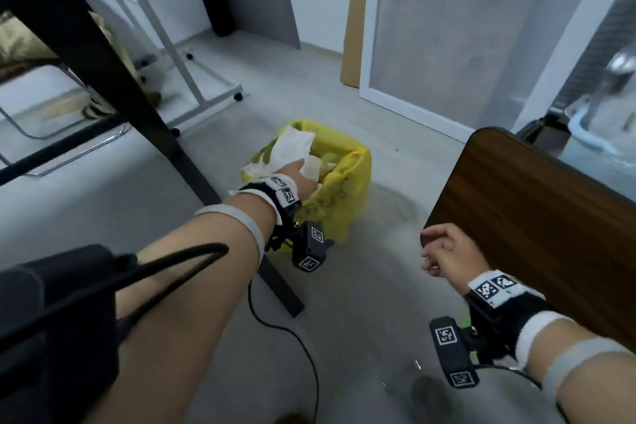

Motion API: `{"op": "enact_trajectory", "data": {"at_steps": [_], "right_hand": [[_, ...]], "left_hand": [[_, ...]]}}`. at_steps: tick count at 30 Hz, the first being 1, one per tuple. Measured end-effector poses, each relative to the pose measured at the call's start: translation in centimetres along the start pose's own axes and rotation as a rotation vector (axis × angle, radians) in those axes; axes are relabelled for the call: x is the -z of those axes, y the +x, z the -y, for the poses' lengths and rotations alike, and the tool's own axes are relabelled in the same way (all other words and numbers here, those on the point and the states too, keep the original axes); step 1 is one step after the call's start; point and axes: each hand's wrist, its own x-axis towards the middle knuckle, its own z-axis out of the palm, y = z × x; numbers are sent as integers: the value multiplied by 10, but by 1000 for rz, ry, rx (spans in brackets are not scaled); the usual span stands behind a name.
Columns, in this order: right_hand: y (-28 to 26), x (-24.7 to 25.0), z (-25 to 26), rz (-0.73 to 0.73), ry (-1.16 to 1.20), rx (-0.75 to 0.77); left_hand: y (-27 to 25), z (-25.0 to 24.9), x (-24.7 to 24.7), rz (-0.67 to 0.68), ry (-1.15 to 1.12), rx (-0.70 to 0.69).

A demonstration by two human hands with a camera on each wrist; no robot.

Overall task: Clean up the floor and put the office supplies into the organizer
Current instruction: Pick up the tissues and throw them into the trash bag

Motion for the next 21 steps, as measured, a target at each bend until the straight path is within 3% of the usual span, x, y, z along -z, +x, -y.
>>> {"op": "enact_trajectory", "data": {"at_steps": [3,6,8,13,16,21], "right_hand": [[-13,19,-24,-33,-12,-19],[-32,53,-48,-37,-25,-100],[-44,82,-65,-50,-5,-174],[-79,154,-99,-181,95,-268],[-111,185,-116,-302,139,-301],[-178,227,-174,-612,197,-550]], "left_hand": [[-10,-9,-33,-195,-9,16],[-20,-35,-85,-315,-6,-186],[-21,-57,-123,-194,-41,-290],[-14,-113,-201,135,-159,-393],[-5,-140,-228,257,-442,-442],[24,-160,-267,216,-599,-326]]}}
